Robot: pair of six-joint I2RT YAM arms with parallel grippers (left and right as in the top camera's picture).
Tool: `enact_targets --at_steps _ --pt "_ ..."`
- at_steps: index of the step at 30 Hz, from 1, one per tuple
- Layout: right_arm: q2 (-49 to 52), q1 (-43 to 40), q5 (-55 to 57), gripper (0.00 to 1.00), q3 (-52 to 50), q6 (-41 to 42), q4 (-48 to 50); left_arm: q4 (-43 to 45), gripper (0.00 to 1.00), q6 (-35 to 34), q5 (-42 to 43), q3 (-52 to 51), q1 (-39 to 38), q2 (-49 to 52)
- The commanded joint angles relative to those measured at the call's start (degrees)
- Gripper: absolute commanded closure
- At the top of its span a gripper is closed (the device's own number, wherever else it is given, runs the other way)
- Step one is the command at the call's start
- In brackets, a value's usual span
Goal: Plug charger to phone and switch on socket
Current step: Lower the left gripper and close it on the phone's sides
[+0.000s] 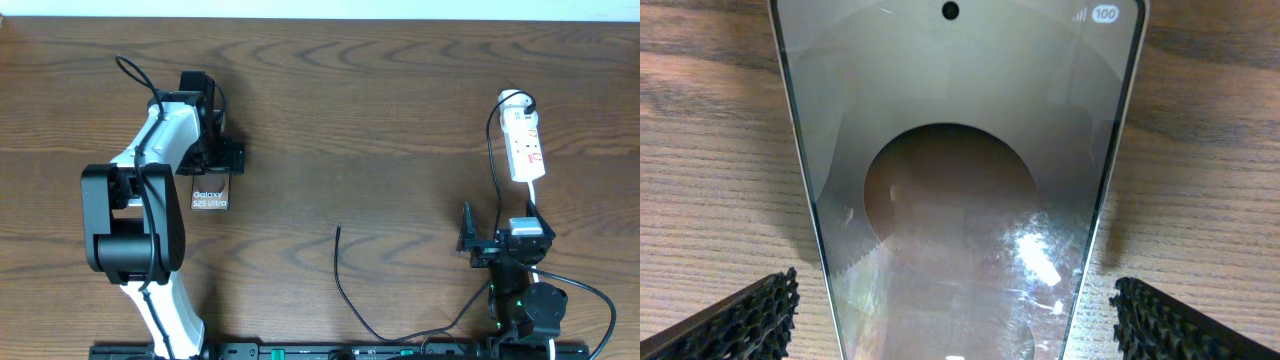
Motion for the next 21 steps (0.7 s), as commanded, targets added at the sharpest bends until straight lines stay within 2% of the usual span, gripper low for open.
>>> enact_targets --at_steps 1,5,21 --pt "-0.3 0.4 0.5 0.01 0.0 0.6 -0.3 0.6 0.01 0.2 -0.5 -2.2 0.2 1.0" --pt "-0.3 0.4 0.5 0.01 0.0 0.6 -0.3 3.1 0.00 0.4 -0.5 -4.4 0.3 1.0" --pt "-0.3 0.4 0.5 0.01 0.0 0.6 -0.3 3.3 0.00 2.8 -0.6 -4.6 0.2 1.0"
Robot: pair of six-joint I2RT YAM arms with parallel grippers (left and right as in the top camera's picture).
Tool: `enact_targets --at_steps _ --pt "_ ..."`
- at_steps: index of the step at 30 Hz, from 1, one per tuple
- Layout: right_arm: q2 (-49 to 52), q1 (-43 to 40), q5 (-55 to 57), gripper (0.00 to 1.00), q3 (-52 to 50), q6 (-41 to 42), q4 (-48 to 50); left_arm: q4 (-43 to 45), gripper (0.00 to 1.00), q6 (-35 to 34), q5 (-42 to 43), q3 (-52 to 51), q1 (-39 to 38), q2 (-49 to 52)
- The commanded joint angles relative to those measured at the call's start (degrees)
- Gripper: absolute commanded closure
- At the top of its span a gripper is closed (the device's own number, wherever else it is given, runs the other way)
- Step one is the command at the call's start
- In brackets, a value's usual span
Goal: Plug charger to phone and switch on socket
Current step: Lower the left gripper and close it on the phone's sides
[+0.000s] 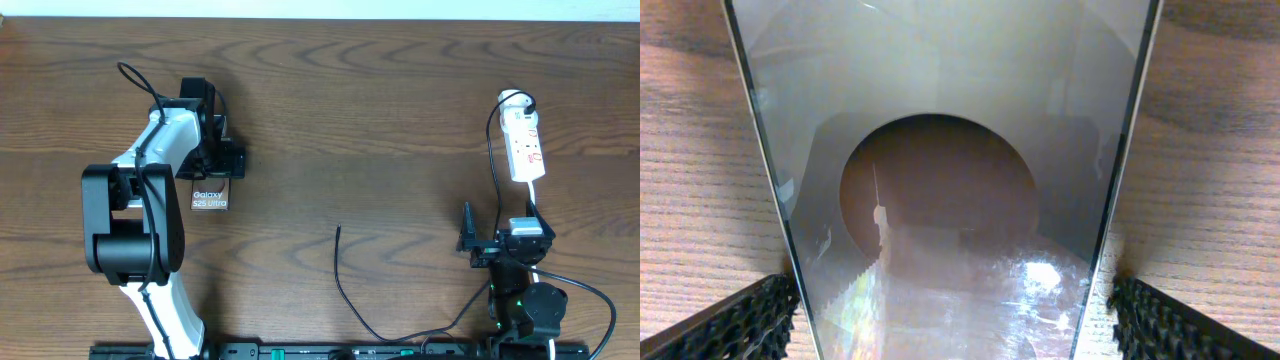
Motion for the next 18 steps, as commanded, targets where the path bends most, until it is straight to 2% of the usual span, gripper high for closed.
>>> enact_targets --at_steps 1,18 --pt "-0.3 0.4 0.5 0.01 0.0 0.6 -0.3 0.3 0.00 1.7 -1.4 -1.7 0.2 1.1" --pt "-0.3 0.4 0.5 0.01 0.0 0.6 -0.3 0.3 0.00 2.1 -1.4 -2.4 0.2 1.1"
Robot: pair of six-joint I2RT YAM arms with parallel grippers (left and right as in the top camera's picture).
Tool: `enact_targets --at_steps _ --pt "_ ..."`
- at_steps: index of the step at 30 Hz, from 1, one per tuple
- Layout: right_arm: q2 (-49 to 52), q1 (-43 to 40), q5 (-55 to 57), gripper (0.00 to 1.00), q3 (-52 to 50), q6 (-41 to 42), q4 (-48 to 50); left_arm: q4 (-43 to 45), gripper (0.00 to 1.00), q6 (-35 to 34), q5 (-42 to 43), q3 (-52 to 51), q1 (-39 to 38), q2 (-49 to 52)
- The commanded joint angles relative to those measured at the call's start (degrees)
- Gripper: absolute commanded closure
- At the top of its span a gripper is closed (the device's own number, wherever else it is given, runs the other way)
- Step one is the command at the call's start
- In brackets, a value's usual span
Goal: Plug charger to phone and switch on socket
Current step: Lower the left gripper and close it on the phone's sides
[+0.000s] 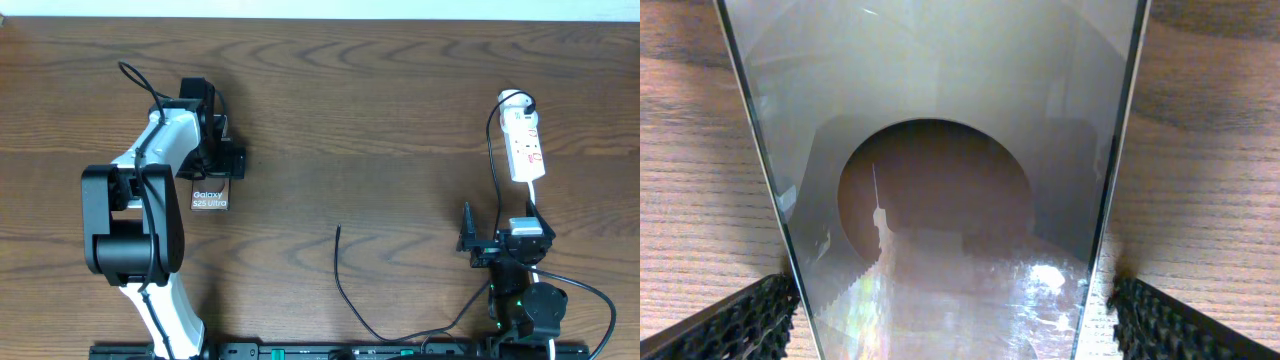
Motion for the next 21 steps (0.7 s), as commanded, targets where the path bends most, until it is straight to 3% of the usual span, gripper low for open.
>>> enact_targets --at_steps 1,7,15,21 --pt "-0.3 0.4 0.5 0.01 0.0 0.6 -0.3 -0.3 0.00 0.9 -1.4 -2.1 0.2 1.3" --pt "-0.3 0.4 0.5 0.01 0.0 0.6 -0.3 -0.3 0.00 0.9 -1.4 -2.1 0.2 1.3" --pt "-0.3 0.4 0.5 0.01 0.0 0.6 -0.3 -0.3 0.16 0.9 -1.4 -2.1 0.2 1.3" --pt "-0.3 0.4 0.5 0.01 0.0 0.6 -0.3 -0.3 0.18 0.9 -1.4 -2.1 0.2 1.3"
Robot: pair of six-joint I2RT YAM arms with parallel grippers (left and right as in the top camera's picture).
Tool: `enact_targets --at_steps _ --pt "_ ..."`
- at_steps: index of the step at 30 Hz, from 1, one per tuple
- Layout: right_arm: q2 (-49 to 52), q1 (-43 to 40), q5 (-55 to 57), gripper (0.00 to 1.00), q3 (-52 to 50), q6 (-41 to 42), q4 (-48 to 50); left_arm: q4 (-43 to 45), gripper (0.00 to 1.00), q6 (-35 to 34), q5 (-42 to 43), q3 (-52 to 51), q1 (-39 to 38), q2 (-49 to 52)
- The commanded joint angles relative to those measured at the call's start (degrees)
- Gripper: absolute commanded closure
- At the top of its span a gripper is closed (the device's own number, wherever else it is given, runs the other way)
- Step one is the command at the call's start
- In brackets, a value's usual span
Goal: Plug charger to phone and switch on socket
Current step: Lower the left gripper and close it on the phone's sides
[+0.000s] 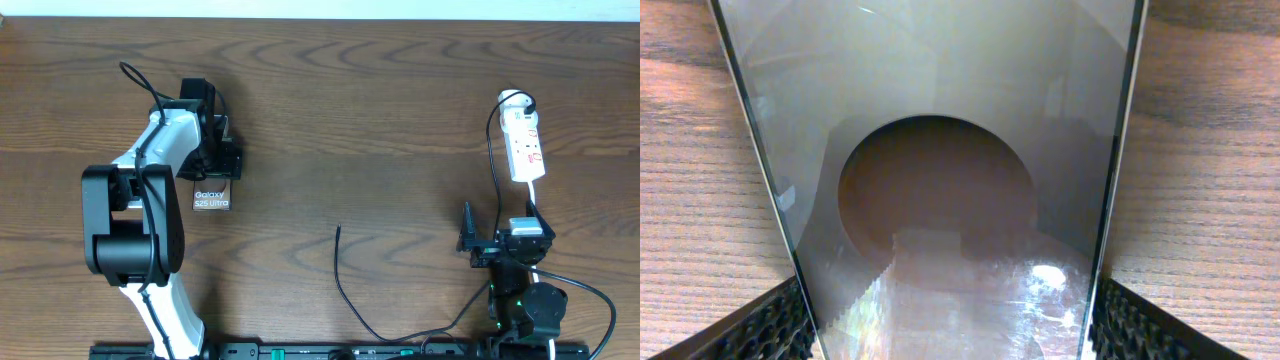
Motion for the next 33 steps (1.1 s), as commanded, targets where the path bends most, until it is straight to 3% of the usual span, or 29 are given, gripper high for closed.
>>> enact_targets --at_steps 1,33 --pt "-0.3 0.4 0.5 0.01 0.0 0.6 -0.3 -0.3 0.18 0.6 -1.7 -1.9 0.2 1.4" --pt "-0.3 0.4 0.5 0.01 0.0 0.6 -0.3 -0.3 0.27 0.6 -1.7 -1.9 0.2 1.4"
